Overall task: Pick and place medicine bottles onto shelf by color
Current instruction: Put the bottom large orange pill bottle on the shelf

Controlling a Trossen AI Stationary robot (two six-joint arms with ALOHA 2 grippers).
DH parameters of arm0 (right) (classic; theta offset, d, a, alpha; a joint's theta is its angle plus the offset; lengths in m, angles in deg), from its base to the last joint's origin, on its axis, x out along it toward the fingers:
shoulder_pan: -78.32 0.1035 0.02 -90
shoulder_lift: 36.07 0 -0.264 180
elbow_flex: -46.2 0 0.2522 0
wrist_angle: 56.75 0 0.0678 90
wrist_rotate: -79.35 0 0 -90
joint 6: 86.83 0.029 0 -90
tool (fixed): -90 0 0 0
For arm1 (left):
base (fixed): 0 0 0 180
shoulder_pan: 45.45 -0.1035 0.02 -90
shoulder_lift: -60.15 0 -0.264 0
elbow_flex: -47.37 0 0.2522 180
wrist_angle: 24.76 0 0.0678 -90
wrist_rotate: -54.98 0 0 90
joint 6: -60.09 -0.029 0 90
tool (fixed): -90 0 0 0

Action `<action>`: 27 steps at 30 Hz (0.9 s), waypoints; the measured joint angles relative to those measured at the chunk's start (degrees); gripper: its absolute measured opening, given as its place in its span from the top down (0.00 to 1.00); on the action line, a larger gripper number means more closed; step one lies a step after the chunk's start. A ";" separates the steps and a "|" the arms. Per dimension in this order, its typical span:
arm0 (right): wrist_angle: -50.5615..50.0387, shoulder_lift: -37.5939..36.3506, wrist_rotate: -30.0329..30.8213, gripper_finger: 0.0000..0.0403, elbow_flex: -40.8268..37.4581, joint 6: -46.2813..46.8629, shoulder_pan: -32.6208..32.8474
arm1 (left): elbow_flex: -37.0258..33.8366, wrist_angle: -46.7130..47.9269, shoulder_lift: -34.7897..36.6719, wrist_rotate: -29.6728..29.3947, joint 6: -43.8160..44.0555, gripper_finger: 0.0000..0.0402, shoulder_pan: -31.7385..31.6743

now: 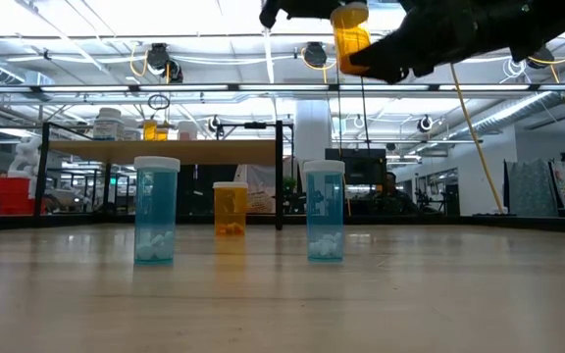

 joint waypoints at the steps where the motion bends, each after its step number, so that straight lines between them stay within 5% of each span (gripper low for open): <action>1: 0.39 -0.08 -0.10 0.51 0.09 -0.02 0.00 | -0.02 -0.65 0.13 -0.04 -0.50 0.65 0.14; 18: -0.51 -0.21 -4.73 0.51 0.26 -2.90 -0.02 | -0.10 1.09 5.00 -2.46 -1.33 0.65 4.42; 27: 2.15 -0.17 -11.79 0.51 0.24 -2.69 -0.02 | -0.12 17.27 7.85 -18.97 4.50 0.65 9.05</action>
